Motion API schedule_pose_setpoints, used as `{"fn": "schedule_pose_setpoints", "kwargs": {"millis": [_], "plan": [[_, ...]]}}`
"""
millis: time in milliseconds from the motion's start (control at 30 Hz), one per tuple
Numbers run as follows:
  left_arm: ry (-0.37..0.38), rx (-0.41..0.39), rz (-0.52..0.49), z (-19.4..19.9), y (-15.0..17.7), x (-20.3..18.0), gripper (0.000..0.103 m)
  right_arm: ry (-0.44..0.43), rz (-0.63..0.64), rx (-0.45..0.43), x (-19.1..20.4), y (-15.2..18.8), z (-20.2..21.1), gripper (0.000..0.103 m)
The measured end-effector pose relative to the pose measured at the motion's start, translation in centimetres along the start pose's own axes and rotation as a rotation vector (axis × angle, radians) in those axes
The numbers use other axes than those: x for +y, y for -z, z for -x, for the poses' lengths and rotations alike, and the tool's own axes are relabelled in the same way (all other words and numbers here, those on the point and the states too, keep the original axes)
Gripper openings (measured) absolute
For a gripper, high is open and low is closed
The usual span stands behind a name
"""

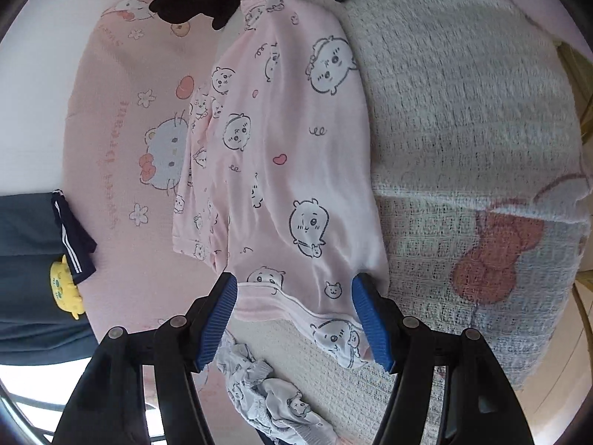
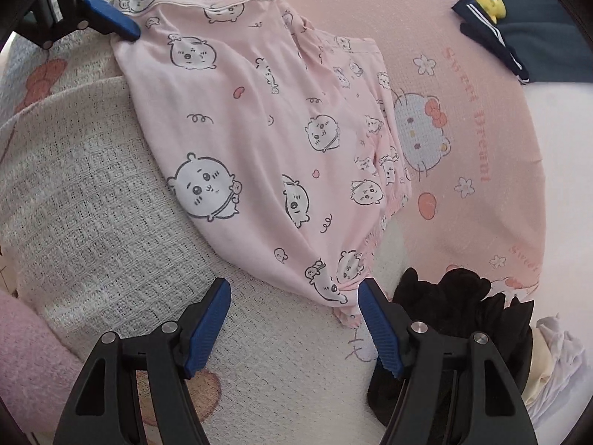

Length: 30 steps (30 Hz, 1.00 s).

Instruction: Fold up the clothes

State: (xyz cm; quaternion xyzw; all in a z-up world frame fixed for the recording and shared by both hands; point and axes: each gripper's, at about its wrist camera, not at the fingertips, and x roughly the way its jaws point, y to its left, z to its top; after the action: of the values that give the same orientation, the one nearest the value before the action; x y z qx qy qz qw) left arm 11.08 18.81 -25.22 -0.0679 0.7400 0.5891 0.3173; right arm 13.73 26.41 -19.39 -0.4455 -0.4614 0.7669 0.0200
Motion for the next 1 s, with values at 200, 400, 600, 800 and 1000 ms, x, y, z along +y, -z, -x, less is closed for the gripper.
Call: {"fn": "schedule_pose_setpoints", "kwargs": {"millis": [200, 400, 600, 800, 1000], "plan": [[-0.078, 0.005, 0.011, -0.8, -0.3, 0.4, 0.080, -0.009, -0.020, -0.010, -0.4, -0.6, -0.5, 0.076], [-0.073, 0.031, 0.053, -1.8, -1.1, 1.6, 0.084, 0.008, 0.013, -0.031, -0.4, -1.9, -1.2, 0.076], [-0.064, 0.004, 0.012, -1.8, -1.2, 1.4, 0.084, 0.043, 0.070, -0.060, -0.3, -2.3, -1.5, 0.080], [0.028, -0.038, 0.088, -1.6, -0.4, 2.3, 0.077, 0.081, 0.143, -0.090, 0.5, -1.9, -0.9, 0.080], [-0.052, -0.074, 0.000, -0.4, -0.5, 0.6, 0.072, 0.093, 0.136, -0.124, 0.6, -1.7, -0.9, 0.080]]}}
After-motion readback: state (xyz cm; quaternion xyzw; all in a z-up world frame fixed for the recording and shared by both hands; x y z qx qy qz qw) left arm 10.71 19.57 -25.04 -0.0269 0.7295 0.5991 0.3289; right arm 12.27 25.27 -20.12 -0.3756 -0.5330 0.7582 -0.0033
